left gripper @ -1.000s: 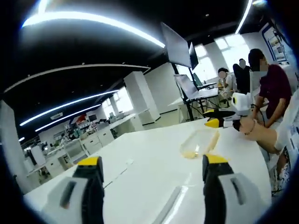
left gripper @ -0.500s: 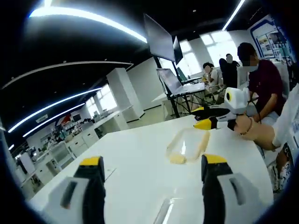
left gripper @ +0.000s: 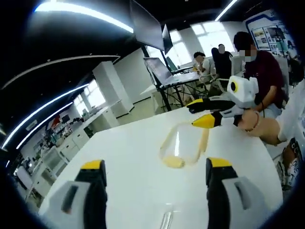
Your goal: Snap each plastic latch of the storage box into its locked position after aligning the lid with the box until every specified latch is closed and the lid sits flush.
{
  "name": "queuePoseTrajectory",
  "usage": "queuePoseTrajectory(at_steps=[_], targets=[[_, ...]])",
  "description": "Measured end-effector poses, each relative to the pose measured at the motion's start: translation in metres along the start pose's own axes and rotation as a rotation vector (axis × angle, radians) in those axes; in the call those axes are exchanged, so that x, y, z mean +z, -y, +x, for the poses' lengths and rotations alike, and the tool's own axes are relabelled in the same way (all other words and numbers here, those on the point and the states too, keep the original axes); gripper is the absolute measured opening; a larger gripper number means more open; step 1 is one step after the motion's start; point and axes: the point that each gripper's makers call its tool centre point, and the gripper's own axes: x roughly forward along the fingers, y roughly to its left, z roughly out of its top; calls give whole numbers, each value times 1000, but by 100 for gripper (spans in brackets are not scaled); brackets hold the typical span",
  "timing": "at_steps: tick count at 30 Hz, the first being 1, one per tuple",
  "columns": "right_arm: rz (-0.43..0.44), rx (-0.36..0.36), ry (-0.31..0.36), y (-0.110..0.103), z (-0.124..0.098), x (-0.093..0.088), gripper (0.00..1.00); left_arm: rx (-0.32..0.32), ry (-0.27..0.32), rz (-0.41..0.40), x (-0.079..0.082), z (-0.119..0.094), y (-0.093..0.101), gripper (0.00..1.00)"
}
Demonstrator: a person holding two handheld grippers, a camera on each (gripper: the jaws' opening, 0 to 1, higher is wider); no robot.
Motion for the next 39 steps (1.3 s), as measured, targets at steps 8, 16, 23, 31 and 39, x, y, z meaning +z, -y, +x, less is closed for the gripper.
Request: queuePoseTrajectory(at_steps=[8,16,23,31,39], targets=[[-25,-13,-22,0,-2,-3,44,-17,-43,37,-1,24,4,86],[-45,-26,-29,2,-2,-3,44,-51,-112,56,-9,52,3,86],[-38,-37,-35,6,-1,-4,44,-88,-137,56,-16,65,6,83],[-38,-43,-31,8,0,-4,44,-153,-228,36,-36,87,8,80],[-40,-34,-38,6,2,-5,44,-210,-304,40,-52,113,16,77]])
